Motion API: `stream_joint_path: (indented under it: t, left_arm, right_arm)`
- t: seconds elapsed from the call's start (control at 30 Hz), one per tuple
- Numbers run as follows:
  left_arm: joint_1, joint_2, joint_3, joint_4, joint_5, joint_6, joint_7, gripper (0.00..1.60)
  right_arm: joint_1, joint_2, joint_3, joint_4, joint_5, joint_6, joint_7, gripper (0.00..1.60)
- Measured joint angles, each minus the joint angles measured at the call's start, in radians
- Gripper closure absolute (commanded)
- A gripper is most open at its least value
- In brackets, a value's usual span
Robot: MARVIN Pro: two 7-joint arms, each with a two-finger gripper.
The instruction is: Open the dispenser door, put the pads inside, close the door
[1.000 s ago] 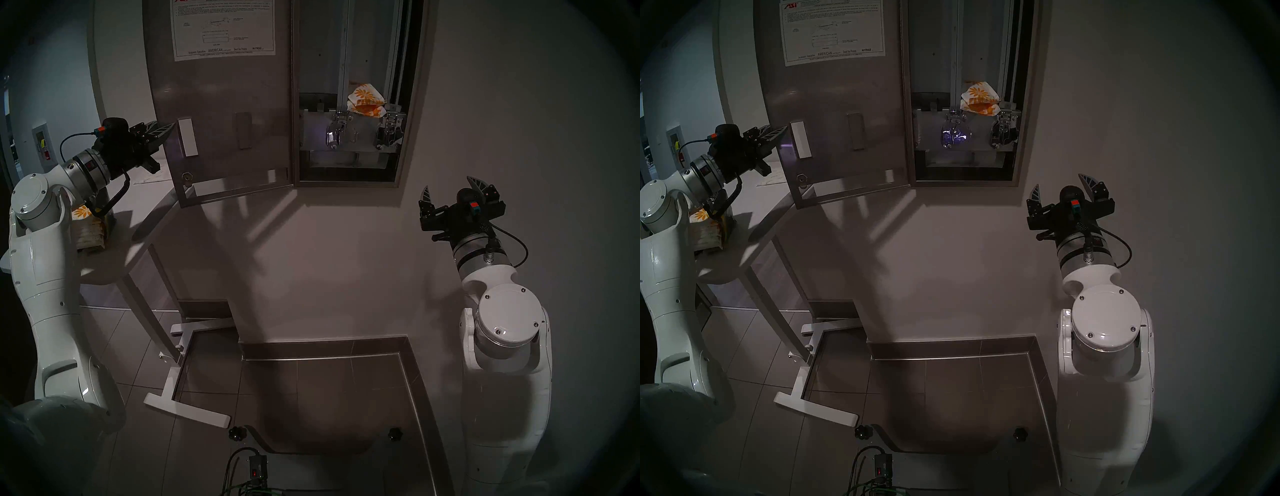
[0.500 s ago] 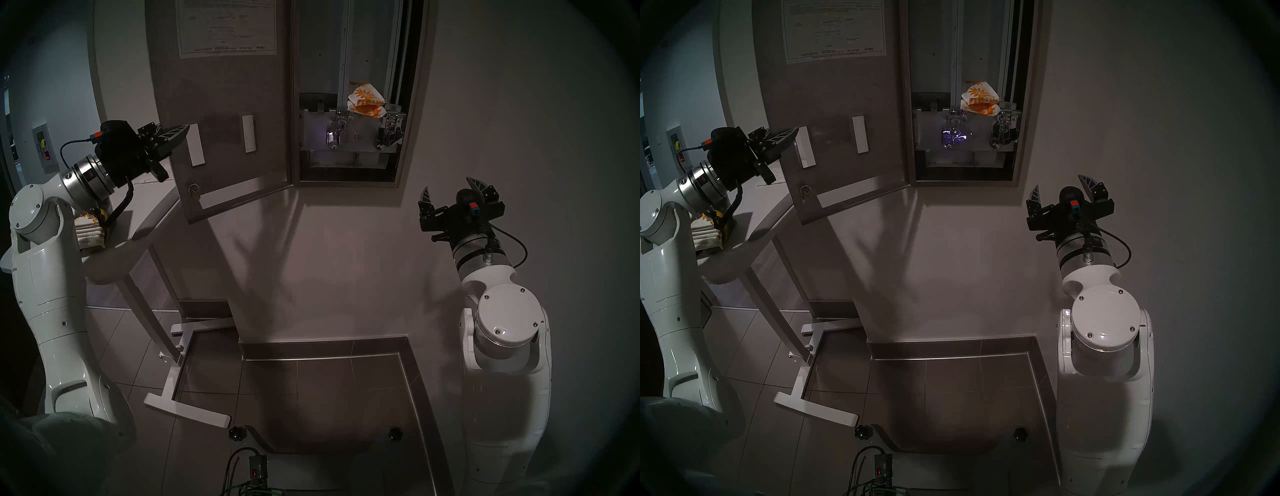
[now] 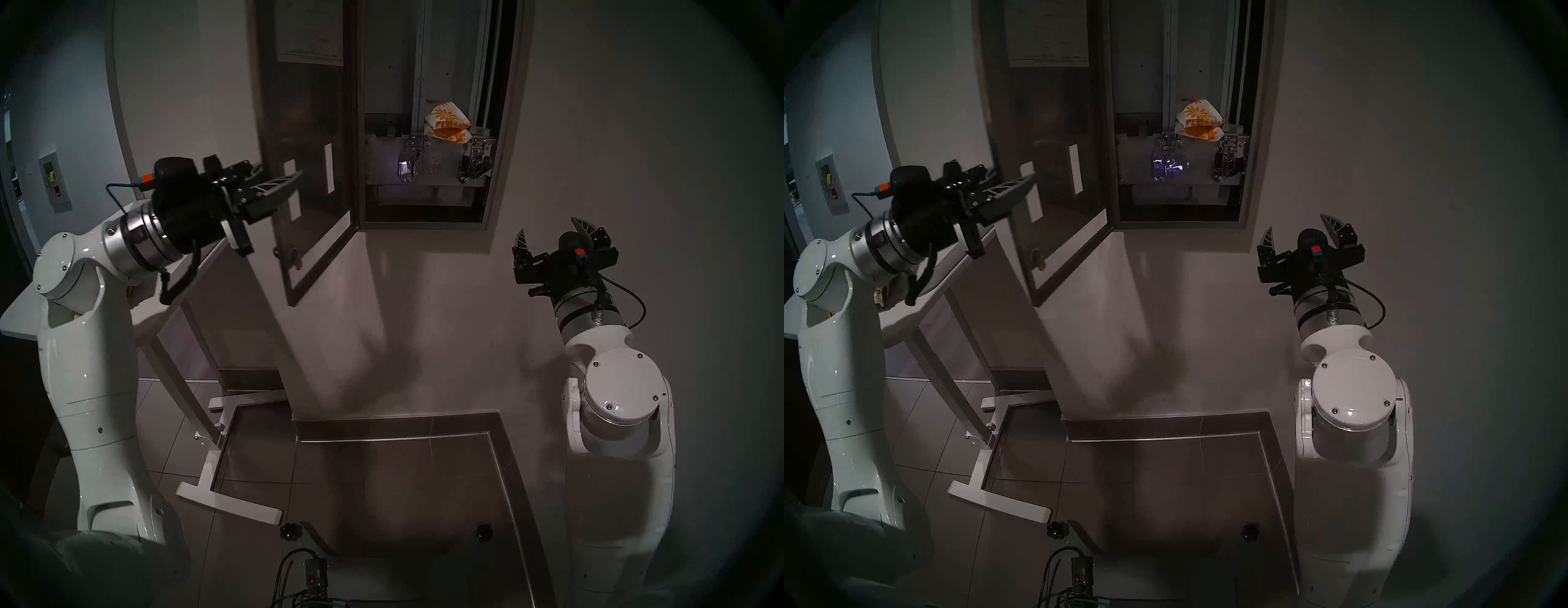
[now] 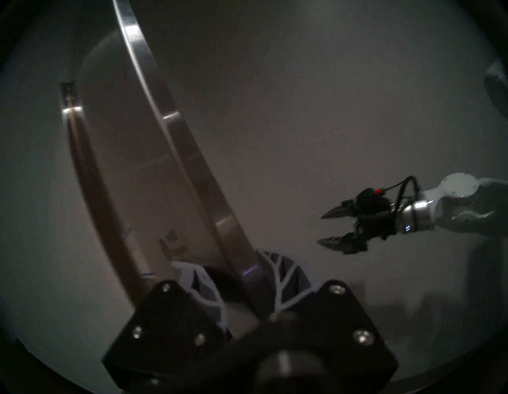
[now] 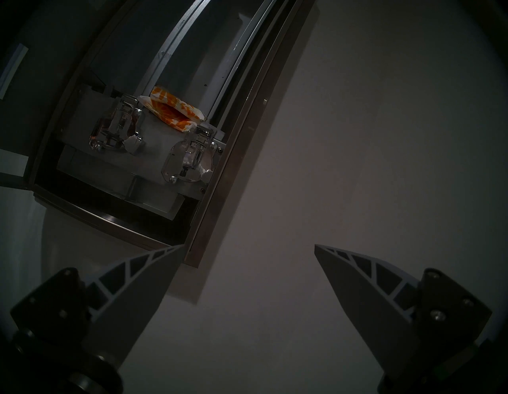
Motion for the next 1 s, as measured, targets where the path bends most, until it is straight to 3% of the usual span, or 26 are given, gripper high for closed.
stream_joint_path:
  t: [0.23, 0.43, 0.73, 0.9, 0.97, 1.0]
  left_arm:
    - [0.064, -0.031, 0.028, -0.115, -0.011, 0.047, -0.012, 1.60]
    - [0.127, -0.052, 0.005, -0.214, 0.000, 0.093, 0.029, 1.60]
    - [0.227, -0.093, -0.037, -0.366, 0.067, 0.160, 0.125, 1.60]
    - [0.271, -0.095, -0.058, -0.441, 0.155, 0.123, 0.158, 1.60]
    - [0.286, -0.091, -0.069, -0.460, 0.192, 0.094, 0.167, 1.55]
    - [0.292, -0.090, -0.074, -0.466, 0.207, 0.083, 0.170, 1.08]
  right_arm:
    - [0.000, 0.000, 0.000, 0.000, 0.000, 0.000, 0.000, 0.00]
    - [0.000, 0.000, 0.000, -0.001, 0.000, 0.000, 0.000, 0.00]
    - [0.000, 0.000, 0.000, -0.001, 0.000, 0.000, 0.000, 0.00]
    - [0.000, 0.000, 0.000, -0.002, 0.000, 0.000, 0.000, 0.00]
    - [0.000, 0.000, 0.000, -0.002, 0.000, 0.000, 0.000, 0.00]
    - [0.000, 0.000, 0.000, -0.002, 0.000, 0.000, 0.000, 0.00]
